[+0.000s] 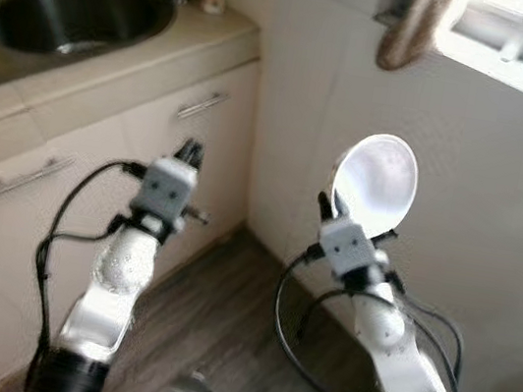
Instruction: Kitchen organization
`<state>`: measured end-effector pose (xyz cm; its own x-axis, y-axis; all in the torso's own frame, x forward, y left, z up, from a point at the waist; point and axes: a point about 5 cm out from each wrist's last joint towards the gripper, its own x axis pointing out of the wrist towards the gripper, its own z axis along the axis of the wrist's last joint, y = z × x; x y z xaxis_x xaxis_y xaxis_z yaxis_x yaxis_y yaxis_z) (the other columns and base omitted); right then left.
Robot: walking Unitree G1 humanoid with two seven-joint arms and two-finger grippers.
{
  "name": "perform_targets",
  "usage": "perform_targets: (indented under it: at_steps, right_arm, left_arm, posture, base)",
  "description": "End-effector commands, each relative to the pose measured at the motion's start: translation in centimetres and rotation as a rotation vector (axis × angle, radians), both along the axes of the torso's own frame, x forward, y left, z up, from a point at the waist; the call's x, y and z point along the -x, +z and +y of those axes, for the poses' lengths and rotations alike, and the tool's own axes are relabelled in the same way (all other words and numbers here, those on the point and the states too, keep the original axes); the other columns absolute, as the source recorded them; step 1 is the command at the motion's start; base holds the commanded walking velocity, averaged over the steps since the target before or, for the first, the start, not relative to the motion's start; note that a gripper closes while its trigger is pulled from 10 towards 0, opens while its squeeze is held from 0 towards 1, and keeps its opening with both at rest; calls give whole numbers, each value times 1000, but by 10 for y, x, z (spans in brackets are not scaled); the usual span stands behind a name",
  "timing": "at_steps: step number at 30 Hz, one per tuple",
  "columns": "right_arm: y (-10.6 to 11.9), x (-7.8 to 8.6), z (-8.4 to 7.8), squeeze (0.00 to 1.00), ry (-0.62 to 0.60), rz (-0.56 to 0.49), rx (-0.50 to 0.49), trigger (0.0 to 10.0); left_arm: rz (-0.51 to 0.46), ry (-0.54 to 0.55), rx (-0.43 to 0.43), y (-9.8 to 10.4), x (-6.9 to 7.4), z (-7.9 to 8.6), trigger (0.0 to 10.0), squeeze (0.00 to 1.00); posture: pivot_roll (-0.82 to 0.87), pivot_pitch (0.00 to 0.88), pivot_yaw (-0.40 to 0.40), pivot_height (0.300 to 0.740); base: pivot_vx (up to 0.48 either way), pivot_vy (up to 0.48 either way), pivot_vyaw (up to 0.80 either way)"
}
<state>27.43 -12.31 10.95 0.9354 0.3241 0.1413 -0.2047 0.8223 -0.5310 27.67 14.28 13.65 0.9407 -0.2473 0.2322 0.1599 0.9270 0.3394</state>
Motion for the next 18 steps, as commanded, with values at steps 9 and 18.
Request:
perform_targets:
  at_steps: [9,18]
  right_arm:
    - [11,-9,8,0,12,-43,-19,0]
    - [12,-10,10,0,13,-48,-22,0]
  left_arm:
    - [-47,12,-7,7,-1,2,10000,0]
    - [-67,42,18,11,-3,7,10000,0]
  posture:
    - [168,0,-27,740]
    - [170,0,-30,740]
  base:
    - [0,0,800]
    - [138,0,800]
